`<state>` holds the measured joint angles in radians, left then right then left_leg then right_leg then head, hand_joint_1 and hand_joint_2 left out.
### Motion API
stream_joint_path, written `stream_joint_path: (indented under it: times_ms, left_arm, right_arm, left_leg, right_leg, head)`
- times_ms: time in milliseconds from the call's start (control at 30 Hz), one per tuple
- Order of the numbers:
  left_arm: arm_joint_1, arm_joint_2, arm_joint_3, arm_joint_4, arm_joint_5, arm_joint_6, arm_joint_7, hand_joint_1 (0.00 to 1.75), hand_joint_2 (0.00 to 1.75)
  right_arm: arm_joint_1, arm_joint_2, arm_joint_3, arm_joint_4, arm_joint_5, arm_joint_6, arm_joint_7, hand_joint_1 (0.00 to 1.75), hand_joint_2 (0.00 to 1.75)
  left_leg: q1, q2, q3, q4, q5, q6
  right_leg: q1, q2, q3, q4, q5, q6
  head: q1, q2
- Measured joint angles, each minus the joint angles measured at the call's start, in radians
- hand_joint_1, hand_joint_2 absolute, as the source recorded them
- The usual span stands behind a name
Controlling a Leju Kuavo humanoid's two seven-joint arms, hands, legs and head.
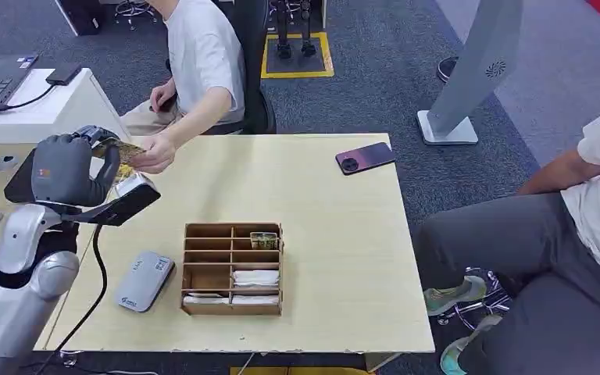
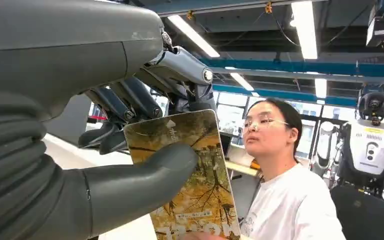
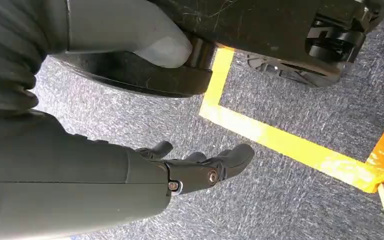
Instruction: Pass the card to the sensor for recognition and then transmit it.
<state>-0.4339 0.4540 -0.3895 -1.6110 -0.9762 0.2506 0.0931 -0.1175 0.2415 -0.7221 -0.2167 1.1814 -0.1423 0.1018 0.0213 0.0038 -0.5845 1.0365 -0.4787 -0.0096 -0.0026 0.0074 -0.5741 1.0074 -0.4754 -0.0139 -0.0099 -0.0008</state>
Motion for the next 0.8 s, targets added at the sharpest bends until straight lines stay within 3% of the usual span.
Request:
stream_joint_path:
  times_ms: [233,433,633,800]
  left_arm:
    - [0.021,-0.008,0.01,0.006,-0.011,0.044,0.0,0.0,1.75]
    - [0.17,-0.003,0.125,0.007,-0.033,0.179,-0.011,0.0,1.75]
    - [0.424,-0.013,0.391,0.0,0.032,0.341,-0.073,0.0,1.75]
    - [0.574,-0.088,0.716,-0.003,0.137,0.306,-0.247,0.0,1.75]
  right_arm:
    - [0.0,0.0,0.0,0.0,-0.002,0.0,0.001,0.0,1.75]
    - [0.002,0.0,0.0,0.0,-0.01,-0.002,-0.002,0.0,1.75]
    - [0.009,0.0,0.0,0.0,-0.025,-0.005,-0.016,0.0,1.75]
    - [0.011,-0.002,0.0,0.0,-0.036,-0.006,-0.018,0.0,1.75]
  left_leg:
    - [0.0,0.0,0.0,0.0,0.0,0.0]
    - [0.0,0.002,0.0,-0.001,-0.001,0.0]
    - [0.0,0.006,0.001,-0.002,-0.003,-0.002]
    - [0.001,0.007,0.0,-0.002,-0.004,-0.003]
  right_leg:
    - [0.0,0.0,0.0,0.0,0.0,0.0]
    - [0.0,0.002,0.0,0.0,0.0,0.0]
    - [0.0,0.007,-0.002,0.0,-0.002,-0.002]
    - [0.0,0.007,-0.002,0.0,-0.004,-0.003]
  head:
    - [0.0,0.0]
    - [0.0,0.0]
    - [0.0,0.0]
    - [0.0,0.0]
